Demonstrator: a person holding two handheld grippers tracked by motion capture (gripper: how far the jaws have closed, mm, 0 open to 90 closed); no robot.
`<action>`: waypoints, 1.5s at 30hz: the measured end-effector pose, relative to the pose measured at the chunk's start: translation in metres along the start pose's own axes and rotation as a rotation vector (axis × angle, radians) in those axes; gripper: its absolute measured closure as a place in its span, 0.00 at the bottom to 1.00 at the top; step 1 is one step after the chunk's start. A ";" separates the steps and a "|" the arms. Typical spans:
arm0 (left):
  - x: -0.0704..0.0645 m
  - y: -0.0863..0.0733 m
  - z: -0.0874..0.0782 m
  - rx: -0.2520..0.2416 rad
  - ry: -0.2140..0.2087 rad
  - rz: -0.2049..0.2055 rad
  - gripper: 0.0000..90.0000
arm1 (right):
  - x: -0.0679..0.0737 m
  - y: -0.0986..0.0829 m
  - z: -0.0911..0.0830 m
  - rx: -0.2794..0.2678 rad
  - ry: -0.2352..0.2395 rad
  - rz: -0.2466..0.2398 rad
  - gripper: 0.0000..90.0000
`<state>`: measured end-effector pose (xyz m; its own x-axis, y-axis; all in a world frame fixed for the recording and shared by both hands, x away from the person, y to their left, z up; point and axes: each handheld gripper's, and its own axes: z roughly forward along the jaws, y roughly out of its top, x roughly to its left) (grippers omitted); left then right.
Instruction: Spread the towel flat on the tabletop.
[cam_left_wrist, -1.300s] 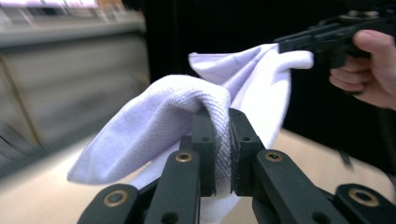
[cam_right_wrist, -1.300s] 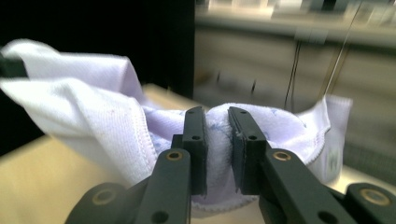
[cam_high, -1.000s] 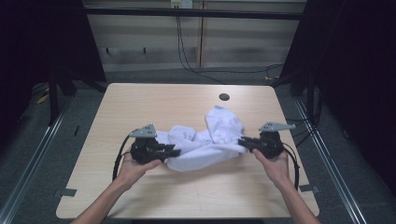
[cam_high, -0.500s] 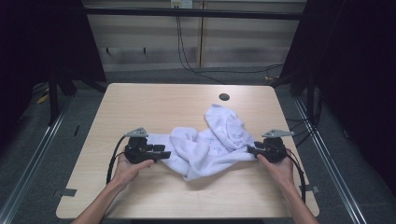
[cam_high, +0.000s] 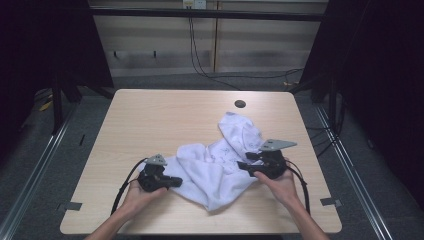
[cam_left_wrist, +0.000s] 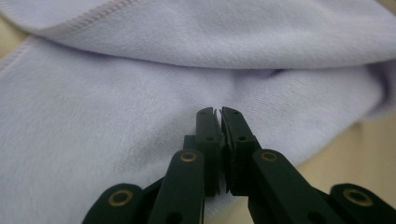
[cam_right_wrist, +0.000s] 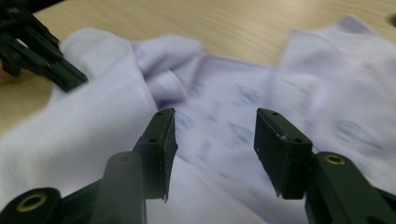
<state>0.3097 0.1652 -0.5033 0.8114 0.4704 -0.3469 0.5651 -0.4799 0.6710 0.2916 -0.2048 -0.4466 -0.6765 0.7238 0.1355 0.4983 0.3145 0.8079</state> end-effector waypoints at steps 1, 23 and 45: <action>-0.006 -0.003 -0.002 0.014 -0.008 0.010 0.95 | 0.007 0.004 0.007 0.000 0.022 -0.005 0.56; 0.030 -0.020 -0.041 -0.042 0.135 -0.074 0.78 | 0.083 0.035 0.123 0.122 0.175 -0.164 0.95; 0.007 0.004 -0.030 -0.070 0.073 0.031 0.64 | -0.001 -0.079 -0.051 0.155 -0.140 0.110 0.86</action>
<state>0.3134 0.1890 -0.4833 0.8137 0.5102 -0.2786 0.5263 -0.4431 0.7257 0.2253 -0.2618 -0.4815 -0.5371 0.8337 0.1280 0.6495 0.3119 0.6934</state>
